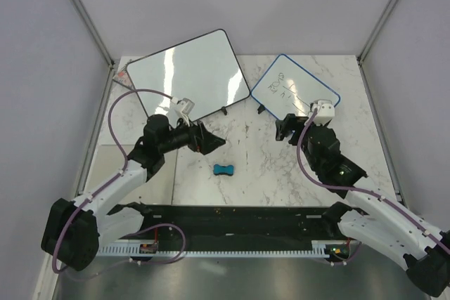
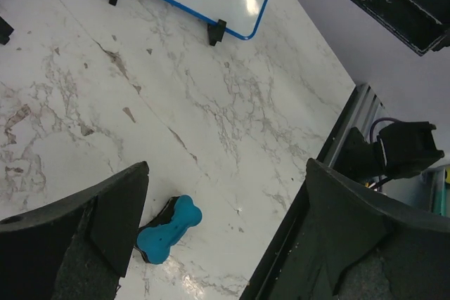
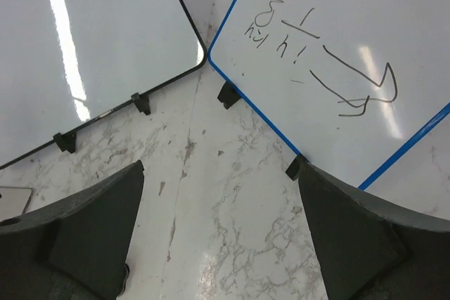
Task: Erase the whiteboard
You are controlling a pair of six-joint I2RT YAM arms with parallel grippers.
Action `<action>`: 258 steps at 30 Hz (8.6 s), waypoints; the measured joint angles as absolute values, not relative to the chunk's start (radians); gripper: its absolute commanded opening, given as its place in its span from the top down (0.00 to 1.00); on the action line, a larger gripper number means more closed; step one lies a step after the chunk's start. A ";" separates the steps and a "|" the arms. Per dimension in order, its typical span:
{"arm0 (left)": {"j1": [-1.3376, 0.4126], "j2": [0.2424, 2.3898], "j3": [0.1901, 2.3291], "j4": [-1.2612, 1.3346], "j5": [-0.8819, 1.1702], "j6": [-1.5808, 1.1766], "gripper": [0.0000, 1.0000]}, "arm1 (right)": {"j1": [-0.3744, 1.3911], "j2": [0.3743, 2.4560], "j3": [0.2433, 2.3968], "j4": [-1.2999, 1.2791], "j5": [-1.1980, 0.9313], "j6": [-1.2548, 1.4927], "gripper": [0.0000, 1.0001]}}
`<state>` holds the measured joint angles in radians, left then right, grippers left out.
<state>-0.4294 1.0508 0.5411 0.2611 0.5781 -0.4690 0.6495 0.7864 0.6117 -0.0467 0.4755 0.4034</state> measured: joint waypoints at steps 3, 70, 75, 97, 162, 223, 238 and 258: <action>-0.470 1.068 0.578 0.229 0.579 -0.434 0.01 | 0.654 0.791 0.604 -0.063 0.458 0.390 0.02; -0.870 1.697 1.065 -0.528 0.145 0.595 0.98 | 0.527 0.727 0.444 -0.083 0.432 0.336 0.02; -0.867 1.682 1.099 -0.513 0.111 0.568 0.98 | 0.466 0.768 0.444 -0.083 0.350 0.339 0.02; -0.854 1.764 1.401 -0.458 0.108 0.486 0.98 | -0.239 1.038 0.549 0.210 -0.302 0.491 0.04; -0.804 2.055 1.713 -0.262 0.134 0.334 0.98 | -0.350 1.687 0.477 1.118 -0.605 0.836 0.69; -0.970 2.500 2.317 -0.389 0.056 0.128 0.98 | -0.334 1.594 0.343 1.145 -0.611 0.789 1.00; -0.793 2.518 2.298 -0.369 0.036 -0.050 0.98 | -0.330 1.594 0.338 1.166 -0.613 0.797 1.00; -1.001 2.479 2.257 -0.322 0.097 0.120 0.98 | -0.343 1.603 0.329 1.173 -0.608 0.801 1.00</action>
